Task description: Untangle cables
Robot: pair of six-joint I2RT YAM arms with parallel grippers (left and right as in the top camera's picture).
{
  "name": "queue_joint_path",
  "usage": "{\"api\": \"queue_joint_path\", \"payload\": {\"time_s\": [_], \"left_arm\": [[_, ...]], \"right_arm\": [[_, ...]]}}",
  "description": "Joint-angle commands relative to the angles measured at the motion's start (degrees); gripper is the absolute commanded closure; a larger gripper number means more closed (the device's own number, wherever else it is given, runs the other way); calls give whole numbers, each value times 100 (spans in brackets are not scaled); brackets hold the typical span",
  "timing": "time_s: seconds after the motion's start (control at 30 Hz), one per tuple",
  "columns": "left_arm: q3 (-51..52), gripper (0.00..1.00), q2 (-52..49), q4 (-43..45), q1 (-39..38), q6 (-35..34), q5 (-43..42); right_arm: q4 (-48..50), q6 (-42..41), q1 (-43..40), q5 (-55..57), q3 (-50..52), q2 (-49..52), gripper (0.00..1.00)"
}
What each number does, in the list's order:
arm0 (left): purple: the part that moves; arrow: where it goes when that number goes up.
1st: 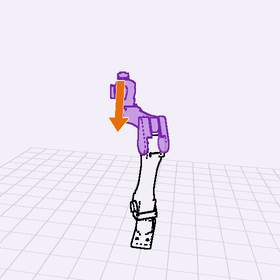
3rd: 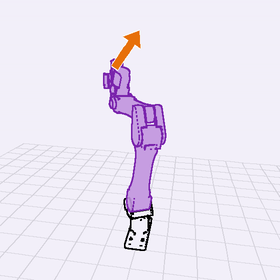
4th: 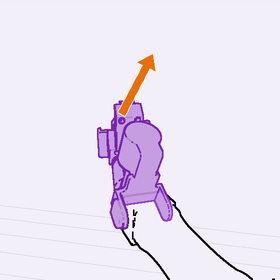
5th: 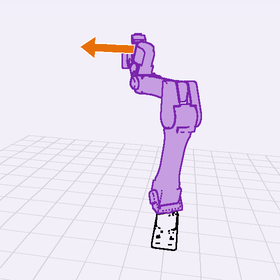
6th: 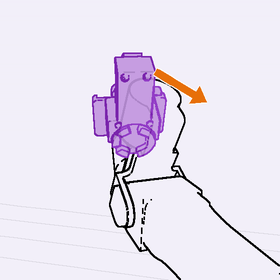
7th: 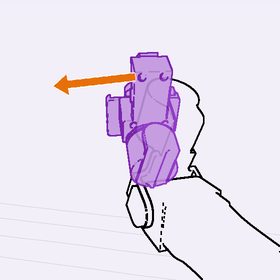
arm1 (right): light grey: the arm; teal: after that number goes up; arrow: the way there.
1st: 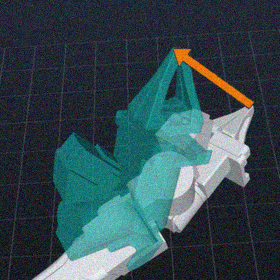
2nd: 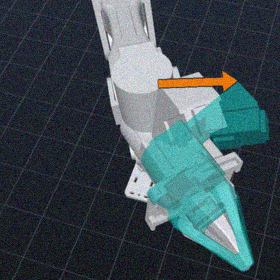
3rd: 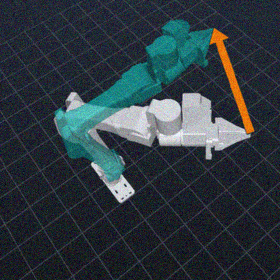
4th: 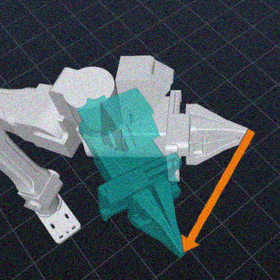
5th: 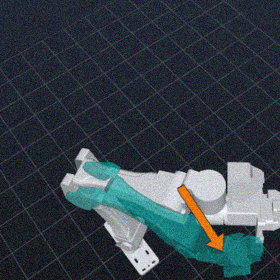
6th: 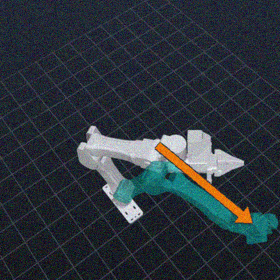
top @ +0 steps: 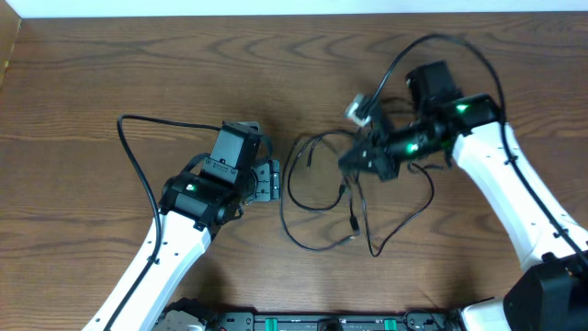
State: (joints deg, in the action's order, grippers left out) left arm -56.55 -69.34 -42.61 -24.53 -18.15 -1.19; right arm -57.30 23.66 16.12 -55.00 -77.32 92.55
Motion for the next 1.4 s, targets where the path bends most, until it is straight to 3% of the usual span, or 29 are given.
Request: {"api": "queue_joint_path", "payload": {"time_s": [0.0, 0.1, 0.23, 0.4, 0.5, 0.6, 0.67, 0.8, 1.1, 1.23, 1.37], "left_arm": [[90, 21, -11, -13, -17, 37, 33], [90, 21, -11, -13, -17, 37, 33], [90, 21, -11, -20, -17, 37, 33], [90, 21, -11, -17, -17, 37, 33], [90, 21, -11, -17, -17, 37, 33], [90, 21, -11, -17, -17, 37, 33], [90, 21, -11, -17, -17, 35, 33], [90, 21, -11, -11, -17, 37, 33], [90, 21, -35, -85, -17, 57, 33], [90, 25, -105, -146, -17, 103, 2], [94, 25, -271, -96, -20, 1388, -1558]], "right_arm": [[688, -1491, -304, 566, -210, -20, 99], [1480, -2306, -564, 496, -352, -26, 99], [2931, -3224, -831, -1558, -754, -31, 99], [6964, -6686, -1040, -2640, -1366, -31, 99], [10194, -8743, -1261, -2538, -1923, -31, 99], [11914, -9689, -1657, -2374, -2767, -31, 99], [11997, -9879, -1932, -2400, -3318, -31, 99], [11230, -9923, -2424, -2726, -4111, -31, 99], [9838, -9534, -3119, -3220, -4172, -9, 99], [9606, -9357, -3685, -3143, -4172, 4, 99], [9350, -9364, -4260, -3150, -4172, 4, 99]]}}
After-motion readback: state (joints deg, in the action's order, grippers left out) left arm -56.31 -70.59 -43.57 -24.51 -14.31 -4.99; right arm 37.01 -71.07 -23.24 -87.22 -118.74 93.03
